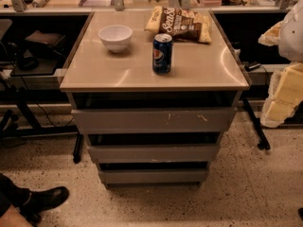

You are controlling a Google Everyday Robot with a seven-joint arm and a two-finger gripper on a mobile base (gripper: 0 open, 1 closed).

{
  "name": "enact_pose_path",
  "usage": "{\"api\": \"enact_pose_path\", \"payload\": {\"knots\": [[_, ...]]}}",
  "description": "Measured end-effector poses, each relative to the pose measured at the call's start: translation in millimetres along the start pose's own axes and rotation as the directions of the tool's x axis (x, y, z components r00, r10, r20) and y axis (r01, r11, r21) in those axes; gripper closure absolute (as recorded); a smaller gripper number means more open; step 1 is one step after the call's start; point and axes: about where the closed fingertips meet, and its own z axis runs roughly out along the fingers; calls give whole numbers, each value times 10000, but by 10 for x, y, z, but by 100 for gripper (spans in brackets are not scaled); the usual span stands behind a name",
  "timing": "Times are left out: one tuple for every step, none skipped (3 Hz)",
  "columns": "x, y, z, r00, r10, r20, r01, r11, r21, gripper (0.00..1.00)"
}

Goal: Open middle drawer

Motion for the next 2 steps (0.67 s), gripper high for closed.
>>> {"api": "enact_pose_path", "payload": {"knots": [[0,0,1,10000,1,0,-1,10000,0,0],[6,55,317,9993,344,141,-341,9992,-222,0]]}}
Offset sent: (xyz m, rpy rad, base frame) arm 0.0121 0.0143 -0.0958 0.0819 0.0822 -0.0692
